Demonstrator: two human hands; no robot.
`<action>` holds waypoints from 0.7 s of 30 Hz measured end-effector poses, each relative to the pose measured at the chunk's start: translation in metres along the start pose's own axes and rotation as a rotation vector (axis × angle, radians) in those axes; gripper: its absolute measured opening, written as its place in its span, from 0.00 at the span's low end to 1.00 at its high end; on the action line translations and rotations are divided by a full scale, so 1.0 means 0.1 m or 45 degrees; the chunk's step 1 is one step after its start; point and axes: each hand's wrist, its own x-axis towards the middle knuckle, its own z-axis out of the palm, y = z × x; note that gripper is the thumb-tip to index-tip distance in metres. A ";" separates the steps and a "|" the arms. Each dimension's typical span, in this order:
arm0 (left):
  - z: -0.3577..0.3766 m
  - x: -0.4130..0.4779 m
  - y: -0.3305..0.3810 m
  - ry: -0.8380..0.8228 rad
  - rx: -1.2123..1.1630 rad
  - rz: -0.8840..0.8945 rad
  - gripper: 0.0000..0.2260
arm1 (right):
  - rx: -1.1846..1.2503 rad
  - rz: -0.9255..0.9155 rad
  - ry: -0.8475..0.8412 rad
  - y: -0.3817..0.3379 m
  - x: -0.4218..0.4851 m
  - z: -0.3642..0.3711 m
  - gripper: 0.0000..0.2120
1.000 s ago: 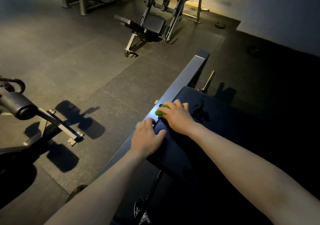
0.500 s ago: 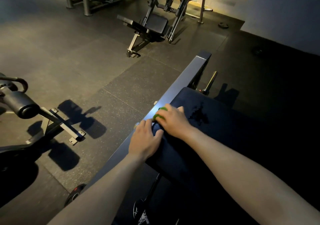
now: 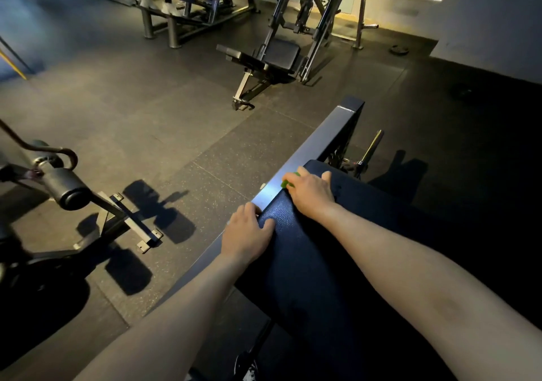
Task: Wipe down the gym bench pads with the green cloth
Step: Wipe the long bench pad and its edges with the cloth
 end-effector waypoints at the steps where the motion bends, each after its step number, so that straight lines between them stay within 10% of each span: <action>1: 0.02 0.04 0.04 -0.014 -0.024 0.038 0.13 | -0.014 -0.001 0.014 0.00 0.00 0.02 0.10; 17: 0.17 0.39 0.15 -0.141 -0.066 0.219 0.22 | 0.199 0.689 0.218 0.24 0.46 -0.02 0.11; 21: 0.17 0.45 0.21 -0.170 -0.084 0.178 0.21 | 0.063 0.486 0.068 0.00 0.25 0.00 0.16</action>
